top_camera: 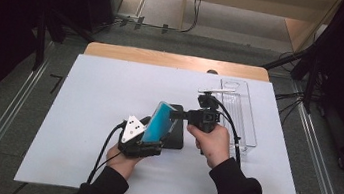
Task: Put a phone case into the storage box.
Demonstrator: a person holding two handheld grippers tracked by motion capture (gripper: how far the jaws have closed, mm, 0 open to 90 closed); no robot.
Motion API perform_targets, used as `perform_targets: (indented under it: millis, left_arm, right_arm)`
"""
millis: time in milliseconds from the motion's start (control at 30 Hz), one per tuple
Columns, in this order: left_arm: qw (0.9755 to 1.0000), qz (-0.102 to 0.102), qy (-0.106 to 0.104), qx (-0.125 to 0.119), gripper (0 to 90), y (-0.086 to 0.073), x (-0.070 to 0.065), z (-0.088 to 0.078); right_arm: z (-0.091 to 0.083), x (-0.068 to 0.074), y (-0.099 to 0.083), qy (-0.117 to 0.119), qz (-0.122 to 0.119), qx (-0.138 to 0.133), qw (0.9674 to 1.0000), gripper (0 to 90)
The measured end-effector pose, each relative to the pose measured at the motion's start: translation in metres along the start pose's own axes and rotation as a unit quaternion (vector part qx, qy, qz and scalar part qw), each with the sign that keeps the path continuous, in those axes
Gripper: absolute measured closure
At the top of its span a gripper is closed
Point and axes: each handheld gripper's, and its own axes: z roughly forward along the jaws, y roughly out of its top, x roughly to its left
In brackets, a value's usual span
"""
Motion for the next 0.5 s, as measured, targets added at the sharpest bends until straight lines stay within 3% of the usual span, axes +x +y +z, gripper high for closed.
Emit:
perform_targets:
  millis: [100, 267, 367, 500]
  left_arm:
    - [1.0, 0.002, 0.0, 0.007, 16.6, 0.003, 0.0, 0.0]
    - [0.9986, -0.018, -0.025, 0.042, 15.8, 0.01, 0.003, 0.002]
    - [0.9987, -0.019, -0.018, 0.044, 11.9, 0.013, 0.003, 0.001]
    - [0.9975, -0.025, -0.027, 0.06, 8.0, 0.02, 0.004, -0.001]
  right_arm:
    - [-0.001, 0.0, 0.001, 0.001, 0.0, 0.0, 1.0, 77.1]
    - [-0.003, 0.0, 0.001, 0.005, 0.002, 0.003, 1.0, 77.2]
    - [-0.003, 0.0, 0.001, 0.002, -0.003, 0.004, 1.0, 77.3]
    - [-0.006, 0.0, 0.0, -0.01, -0.014, 0.0, 0.9999, 77.2]
